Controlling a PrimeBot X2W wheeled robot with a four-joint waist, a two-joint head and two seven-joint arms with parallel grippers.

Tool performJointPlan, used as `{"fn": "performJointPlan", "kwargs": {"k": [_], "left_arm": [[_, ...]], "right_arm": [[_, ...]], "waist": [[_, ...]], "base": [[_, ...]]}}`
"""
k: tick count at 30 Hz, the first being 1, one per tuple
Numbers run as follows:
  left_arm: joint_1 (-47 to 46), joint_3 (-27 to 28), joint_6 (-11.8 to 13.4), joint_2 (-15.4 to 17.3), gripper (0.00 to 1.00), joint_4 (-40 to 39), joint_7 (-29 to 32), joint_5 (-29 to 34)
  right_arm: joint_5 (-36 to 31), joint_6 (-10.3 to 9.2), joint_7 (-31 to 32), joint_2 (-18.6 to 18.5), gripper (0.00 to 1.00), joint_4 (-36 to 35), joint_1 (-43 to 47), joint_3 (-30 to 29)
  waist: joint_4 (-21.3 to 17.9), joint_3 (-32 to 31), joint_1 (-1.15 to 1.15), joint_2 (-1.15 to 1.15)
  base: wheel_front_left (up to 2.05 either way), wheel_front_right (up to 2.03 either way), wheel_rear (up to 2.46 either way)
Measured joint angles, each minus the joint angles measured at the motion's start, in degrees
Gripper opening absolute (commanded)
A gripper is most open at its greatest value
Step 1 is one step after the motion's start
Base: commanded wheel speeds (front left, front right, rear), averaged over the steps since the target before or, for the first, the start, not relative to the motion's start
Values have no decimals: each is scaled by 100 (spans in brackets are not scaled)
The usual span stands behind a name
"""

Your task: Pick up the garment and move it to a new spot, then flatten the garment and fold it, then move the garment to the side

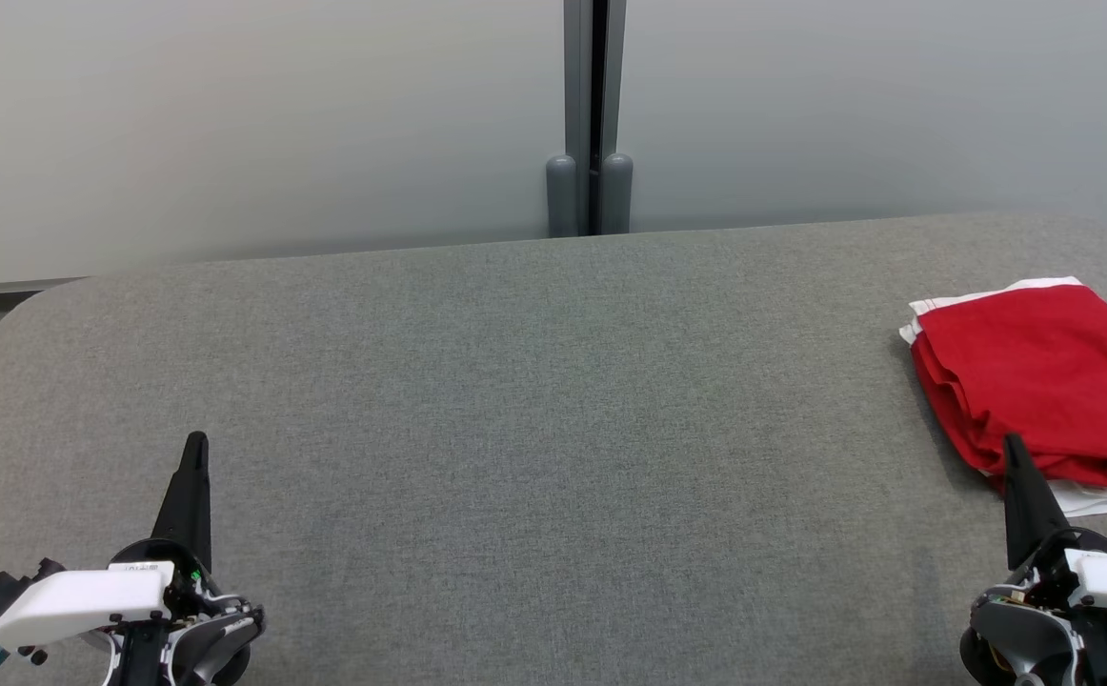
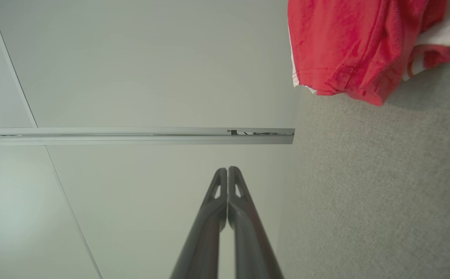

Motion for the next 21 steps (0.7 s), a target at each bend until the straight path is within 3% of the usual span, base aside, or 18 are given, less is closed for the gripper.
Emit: {"fn": "performJointPlan", "kwargs": {"k": [21], "left_arm": [[0, 22, -1, -10, 0, 0, 8, 10]], "right_arm": [[0, 0, 0, 0, 0, -1, -1, 0]], "waist": [[0, 0, 0, 0]], "base": [[0, 0, 0]]}}
